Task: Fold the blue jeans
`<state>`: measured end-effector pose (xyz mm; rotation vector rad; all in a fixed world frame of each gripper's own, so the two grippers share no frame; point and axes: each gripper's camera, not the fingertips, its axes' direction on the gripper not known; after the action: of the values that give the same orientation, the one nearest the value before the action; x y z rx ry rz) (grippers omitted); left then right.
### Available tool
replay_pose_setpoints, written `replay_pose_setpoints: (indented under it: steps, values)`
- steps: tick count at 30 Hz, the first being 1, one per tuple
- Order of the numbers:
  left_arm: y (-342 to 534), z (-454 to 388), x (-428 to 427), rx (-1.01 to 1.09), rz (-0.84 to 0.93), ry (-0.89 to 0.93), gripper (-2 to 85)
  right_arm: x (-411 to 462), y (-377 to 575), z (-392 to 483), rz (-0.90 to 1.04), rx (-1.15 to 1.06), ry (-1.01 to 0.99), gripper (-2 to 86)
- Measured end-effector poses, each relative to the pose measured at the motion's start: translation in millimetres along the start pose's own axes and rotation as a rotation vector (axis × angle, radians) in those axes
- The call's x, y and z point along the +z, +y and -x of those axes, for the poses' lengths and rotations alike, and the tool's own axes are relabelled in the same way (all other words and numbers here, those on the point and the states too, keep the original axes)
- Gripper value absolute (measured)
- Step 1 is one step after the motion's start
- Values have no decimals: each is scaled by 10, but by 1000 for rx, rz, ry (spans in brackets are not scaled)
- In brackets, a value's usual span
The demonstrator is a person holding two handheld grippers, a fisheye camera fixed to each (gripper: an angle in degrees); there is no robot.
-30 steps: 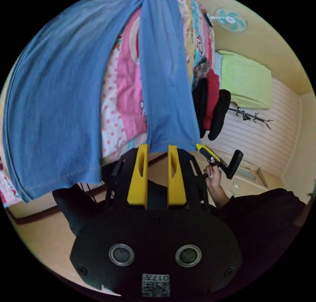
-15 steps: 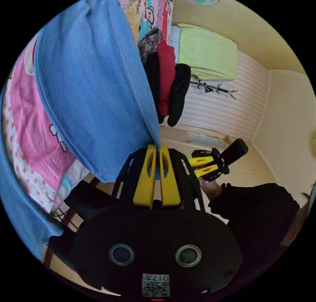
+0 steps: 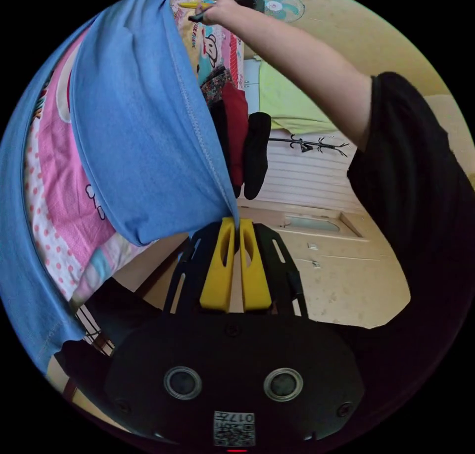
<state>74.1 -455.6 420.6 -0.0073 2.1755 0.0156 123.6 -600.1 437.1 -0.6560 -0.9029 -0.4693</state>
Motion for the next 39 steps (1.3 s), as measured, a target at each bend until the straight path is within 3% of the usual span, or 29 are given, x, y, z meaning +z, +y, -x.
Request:
replay_pose_setpoints:
  steps: [7,13,17,20,25,27,29,32,39]
  values:
    - [137,-115,-660,8,-73,180,-10,241,-225,123,-139,5,23,29]
    - [828,372,-1597,-188,-298,457,-10,858,-320,736,-175,-135,-298,14]
    - [1302,800,-2126,-323,-445,490,-9,1704,-308,1026,-157,-109,-497,17]
    - [1573,1040,-2570,-375,-520,416,-9,2164,-192,1061,-137,-57,-524,26]
    - [1919,1440,-3087,-543,-446,239,2,2365,257,1189,36,-112,-564,57]
    - [2010,1524,-3231,-605,-365,162,21,2250,557,1282,204,-210,-508,73]
    - [2052,1525,-3384,-616,-298,81,43,1938,1148,1317,353,-327,-261,82]
    - [1943,1424,-3682,-571,-247,-59,66,1646,2073,1103,488,-292,-32,88]
    - [1016,1152,-3883,-355,-61,-329,87,1621,4121,1064,585,-113,-78,89]
